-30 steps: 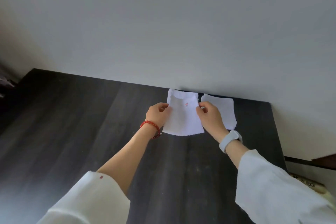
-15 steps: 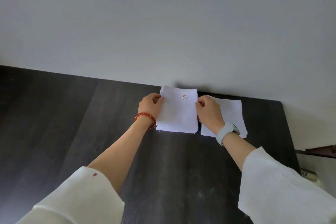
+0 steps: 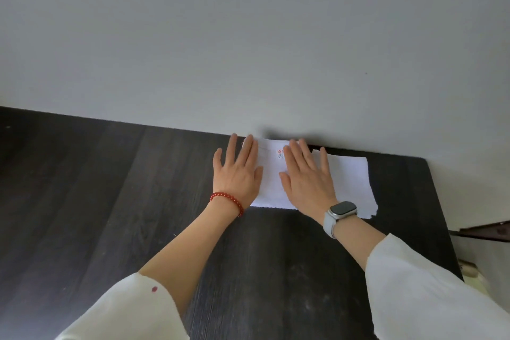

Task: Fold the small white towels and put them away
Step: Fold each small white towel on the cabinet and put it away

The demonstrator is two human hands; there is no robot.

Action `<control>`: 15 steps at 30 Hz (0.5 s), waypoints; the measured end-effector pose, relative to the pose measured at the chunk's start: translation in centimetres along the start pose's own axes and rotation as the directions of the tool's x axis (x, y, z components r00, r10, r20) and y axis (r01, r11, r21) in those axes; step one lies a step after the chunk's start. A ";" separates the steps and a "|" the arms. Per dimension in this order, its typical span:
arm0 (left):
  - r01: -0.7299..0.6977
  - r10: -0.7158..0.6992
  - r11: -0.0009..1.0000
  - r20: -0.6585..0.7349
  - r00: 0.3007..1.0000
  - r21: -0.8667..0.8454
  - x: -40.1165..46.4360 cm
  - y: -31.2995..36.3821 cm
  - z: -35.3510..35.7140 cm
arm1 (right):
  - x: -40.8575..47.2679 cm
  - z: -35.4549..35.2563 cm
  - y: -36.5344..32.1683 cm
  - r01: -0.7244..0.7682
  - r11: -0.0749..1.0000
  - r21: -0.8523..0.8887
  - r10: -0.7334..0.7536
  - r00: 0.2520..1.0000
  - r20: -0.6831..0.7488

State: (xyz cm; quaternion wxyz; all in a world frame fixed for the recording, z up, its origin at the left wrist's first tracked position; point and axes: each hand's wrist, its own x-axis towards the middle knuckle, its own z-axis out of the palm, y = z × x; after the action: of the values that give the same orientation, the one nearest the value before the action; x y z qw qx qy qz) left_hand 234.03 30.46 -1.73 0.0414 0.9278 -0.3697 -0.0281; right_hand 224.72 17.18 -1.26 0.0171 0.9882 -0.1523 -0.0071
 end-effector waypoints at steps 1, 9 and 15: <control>0.002 -0.003 1.000 0.129 0.992 0.007 0.0 0.0 0.1 | 0.0 0.1 0.0 0.002 1.000 -0.019 0.000 0.995 0.104; 0.035 -0.036 0.989 -0.007 0.999 -0.147 -1.4 0.2 -7.1 | -1.1 -6.5 0.2 -0.032 0.957 0.288 0.051 0.997 -0.060; -0.090 -0.090 0.828 -0.290 0.953 -0.553 -6.4 2.8 -13.0 | -8.0 -14.6 0.3 -0.143 0.672 0.727 0.336 0.933 -0.126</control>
State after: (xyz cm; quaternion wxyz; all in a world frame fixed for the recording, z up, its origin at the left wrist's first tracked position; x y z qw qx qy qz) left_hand 228.55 33.55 11.64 0.3679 0.8677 -0.3341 0.0078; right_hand 217.26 19.80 13.40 -0.3429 0.8821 -0.2693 0.1783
